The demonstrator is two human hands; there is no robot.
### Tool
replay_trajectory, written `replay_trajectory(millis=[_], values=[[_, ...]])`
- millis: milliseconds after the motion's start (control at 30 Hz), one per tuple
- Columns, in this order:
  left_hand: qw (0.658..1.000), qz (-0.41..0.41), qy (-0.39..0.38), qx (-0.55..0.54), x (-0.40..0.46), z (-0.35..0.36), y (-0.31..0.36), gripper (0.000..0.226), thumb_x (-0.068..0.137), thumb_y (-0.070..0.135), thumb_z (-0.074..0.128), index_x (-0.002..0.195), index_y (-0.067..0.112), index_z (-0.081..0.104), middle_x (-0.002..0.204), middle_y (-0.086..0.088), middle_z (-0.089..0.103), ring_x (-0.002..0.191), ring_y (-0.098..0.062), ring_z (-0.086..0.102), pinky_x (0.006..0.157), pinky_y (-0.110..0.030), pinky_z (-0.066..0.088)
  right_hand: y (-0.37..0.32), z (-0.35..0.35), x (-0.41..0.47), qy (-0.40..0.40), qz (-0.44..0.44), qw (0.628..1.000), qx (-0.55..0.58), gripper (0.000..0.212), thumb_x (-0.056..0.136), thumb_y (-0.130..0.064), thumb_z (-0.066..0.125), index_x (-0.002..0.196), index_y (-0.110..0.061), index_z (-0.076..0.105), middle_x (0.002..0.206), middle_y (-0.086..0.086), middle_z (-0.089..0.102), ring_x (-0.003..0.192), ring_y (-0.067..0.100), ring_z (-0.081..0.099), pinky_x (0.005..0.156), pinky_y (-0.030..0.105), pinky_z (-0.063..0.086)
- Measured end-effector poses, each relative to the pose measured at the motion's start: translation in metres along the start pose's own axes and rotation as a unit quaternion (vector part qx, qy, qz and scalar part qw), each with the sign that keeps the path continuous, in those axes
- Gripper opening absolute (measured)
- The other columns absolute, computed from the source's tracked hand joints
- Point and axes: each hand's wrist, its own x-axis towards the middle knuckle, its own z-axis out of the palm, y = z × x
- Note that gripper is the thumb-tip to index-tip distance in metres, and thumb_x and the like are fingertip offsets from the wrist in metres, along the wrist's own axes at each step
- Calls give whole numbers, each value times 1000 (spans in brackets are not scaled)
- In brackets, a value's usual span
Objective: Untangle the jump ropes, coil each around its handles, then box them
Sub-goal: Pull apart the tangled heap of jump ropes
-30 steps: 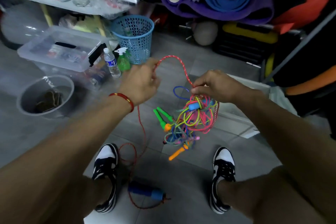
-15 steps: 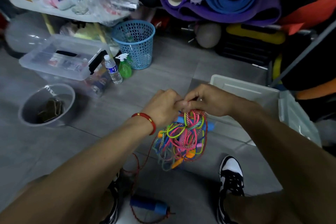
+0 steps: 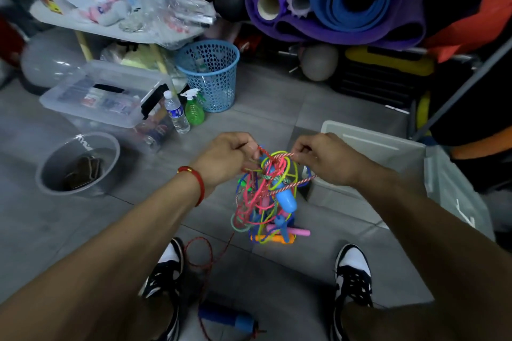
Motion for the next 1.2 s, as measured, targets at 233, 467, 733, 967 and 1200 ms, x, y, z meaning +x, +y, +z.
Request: replay_trajectory(millis=[233, 467, 733, 967, 1200], values=[[999, -24, -14, -46, -8, 2, 9, 34, 105, 15, 47, 74, 15, 58, 107, -21, 72, 97, -41, 69, 97, -57, 51, -14, 25, 2, -11, 59, 998, 30, 45, 67, -62, 70, 100, -34, 56, 83, -7, 68, 77, 13, 65, 71, 34, 53], [984, -50, 12, -172, -11, -20, 14, 32, 107, 15, 41, 77, 14, 52, 113, -16, 73, 101, -43, 70, 91, -55, 56, 15, 11, 11, -35, 122, 979, 158, 16, 97, -14, 60, 86, -12, 71, 61, 1, 62, 51, 9, 53, 53, 25, 43], [974, -117, 89, -175, -8, -26, 13, 36, 107, 14, 41, 73, 16, 53, 101, -8, 74, 106, -38, 69, 95, -56, 53, 17, -9, 0, -79, 140, 936, 313, 12, 100, -9, 58, 96, -10, 69, 82, 17, 67, 60, 16, 63, 58, 29, 53], [969, -112, 118, -183, -5, -26, 18, 33, 102, 4, 37, 73, 14, 50, 101, -19, 71, 108, -32, 68, 96, -51, 53, 40, -8, -4, 40, 117, 988, 91, 19, 85, 2, 68, 89, -16, 74, 81, 8, 72, 62, 14, 65, 67, 32, 52], [970, -112, 106, -186, -8, -20, 18, 32, 103, 8, 40, 75, 14, 52, 112, -21, 71, 99, -41, 70, 86, -51, 57, 49, 13, 3, 149, 163, 968, -117, 18, 89, -2, 55, 99, -5, 71, 112, 22, 58, 111, 39, 52, 94, 37, 38]])
